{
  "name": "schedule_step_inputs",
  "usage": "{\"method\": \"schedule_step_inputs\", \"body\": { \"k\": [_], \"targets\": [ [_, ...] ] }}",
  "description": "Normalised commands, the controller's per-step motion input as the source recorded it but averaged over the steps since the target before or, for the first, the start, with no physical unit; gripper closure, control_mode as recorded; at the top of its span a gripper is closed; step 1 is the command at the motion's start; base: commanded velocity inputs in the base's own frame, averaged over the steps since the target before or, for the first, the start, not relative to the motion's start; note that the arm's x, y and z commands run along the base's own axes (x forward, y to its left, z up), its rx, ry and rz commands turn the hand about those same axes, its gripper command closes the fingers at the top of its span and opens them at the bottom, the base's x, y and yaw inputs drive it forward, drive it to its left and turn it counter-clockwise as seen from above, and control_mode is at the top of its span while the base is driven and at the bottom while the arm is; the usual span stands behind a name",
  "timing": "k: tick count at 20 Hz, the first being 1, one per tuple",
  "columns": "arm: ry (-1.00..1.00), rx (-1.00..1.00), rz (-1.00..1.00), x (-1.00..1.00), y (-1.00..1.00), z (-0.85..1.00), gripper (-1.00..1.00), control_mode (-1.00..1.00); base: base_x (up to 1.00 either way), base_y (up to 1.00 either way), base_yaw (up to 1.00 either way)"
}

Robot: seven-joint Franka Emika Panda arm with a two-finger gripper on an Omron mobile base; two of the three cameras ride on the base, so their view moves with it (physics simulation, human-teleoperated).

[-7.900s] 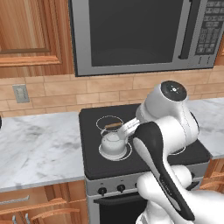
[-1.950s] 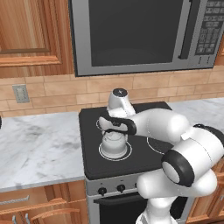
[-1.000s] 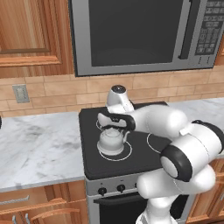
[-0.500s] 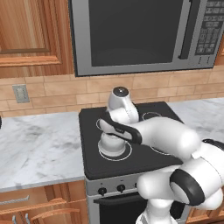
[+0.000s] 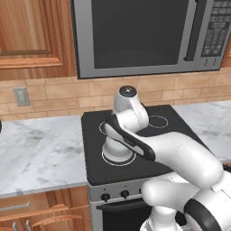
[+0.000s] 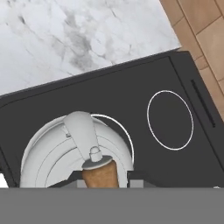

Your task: The kettle is done boiling. Turn off the stove, then wait for 300 timesteps before moving the kettle to the dining table.

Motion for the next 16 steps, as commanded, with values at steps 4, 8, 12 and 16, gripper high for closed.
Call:
{"method": "schedule_step_inputs", "body": {
  "k": [4,8,12,16],
  "targets": [
    [0.00,0.00,-0.05,-0.41,0.00,0.44,1.00,-1.00,0.00,0.00,0.00],
    [0.00,0.00,-0.04,-0.39,-0.01,0.47,1.00,-1.00,0.00,0.00,0.00],
    [0.00,0.00,-0.03,-0.36,0.00,0.46,1.00,-1.00,0.00,0.00,0.00],
    [0.00,0.00,-0.03,-0.33,-0.01,0.41,1.00,-1.00,0.00,0.00,0.00]
  ]
}}
